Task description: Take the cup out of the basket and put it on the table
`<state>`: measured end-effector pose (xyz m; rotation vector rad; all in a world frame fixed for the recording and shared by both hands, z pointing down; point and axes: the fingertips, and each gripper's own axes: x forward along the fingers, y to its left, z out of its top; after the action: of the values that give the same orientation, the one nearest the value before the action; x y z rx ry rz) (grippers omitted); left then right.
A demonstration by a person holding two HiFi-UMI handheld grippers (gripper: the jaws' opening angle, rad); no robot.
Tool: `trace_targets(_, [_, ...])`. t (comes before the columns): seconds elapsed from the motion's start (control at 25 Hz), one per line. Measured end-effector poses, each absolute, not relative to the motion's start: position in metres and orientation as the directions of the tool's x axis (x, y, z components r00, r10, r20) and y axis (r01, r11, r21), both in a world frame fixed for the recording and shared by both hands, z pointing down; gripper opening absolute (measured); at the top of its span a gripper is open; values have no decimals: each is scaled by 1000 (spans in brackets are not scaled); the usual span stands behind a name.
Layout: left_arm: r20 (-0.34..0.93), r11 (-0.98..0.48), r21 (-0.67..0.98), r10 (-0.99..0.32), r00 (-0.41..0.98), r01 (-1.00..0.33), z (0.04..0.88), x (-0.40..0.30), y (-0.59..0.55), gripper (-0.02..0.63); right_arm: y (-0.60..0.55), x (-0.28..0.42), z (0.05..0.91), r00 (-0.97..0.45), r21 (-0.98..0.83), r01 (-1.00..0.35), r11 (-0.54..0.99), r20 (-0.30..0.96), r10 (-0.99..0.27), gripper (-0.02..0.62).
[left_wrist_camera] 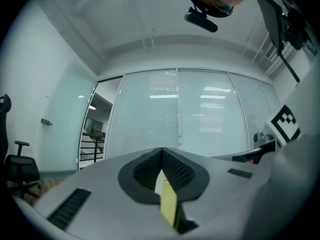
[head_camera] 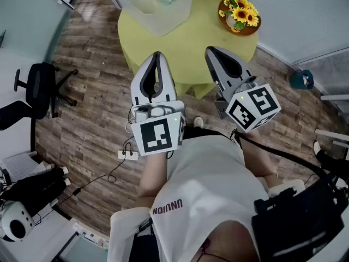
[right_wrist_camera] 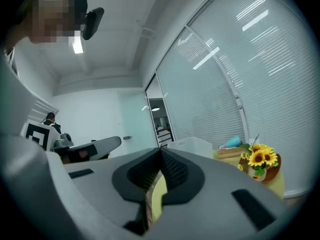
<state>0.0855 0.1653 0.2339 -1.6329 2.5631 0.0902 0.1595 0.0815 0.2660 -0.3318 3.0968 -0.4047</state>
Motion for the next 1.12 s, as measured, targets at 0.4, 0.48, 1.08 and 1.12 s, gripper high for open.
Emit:
trace_targets(0.4, [-112, 431, 21, -896, -430, -902, 234, 82, 165, 12, 80, 156, 269, -977, -264, -209, 942, 30, -209, 18])
trace_targets(0.48, [-113, 430, 6, -897, -427, -903, 234, 79, 166, 12, 81, 153, 267, -978, -262, -205, 943, 28, -204, 18])
trace_targets(1.08, [-59, 379, 30, -923, -381, -925, 251, 56, 159, 12, 88, 132, 258, -985, -293, -133, 947, -69, -159, 20])
trace_targets(1.12, [-48, 371, 31, -927, -372, -928, 254, 56, 159, 12, 90, 131, 257, -984, -296, -127, 947, -81, -157, 20])
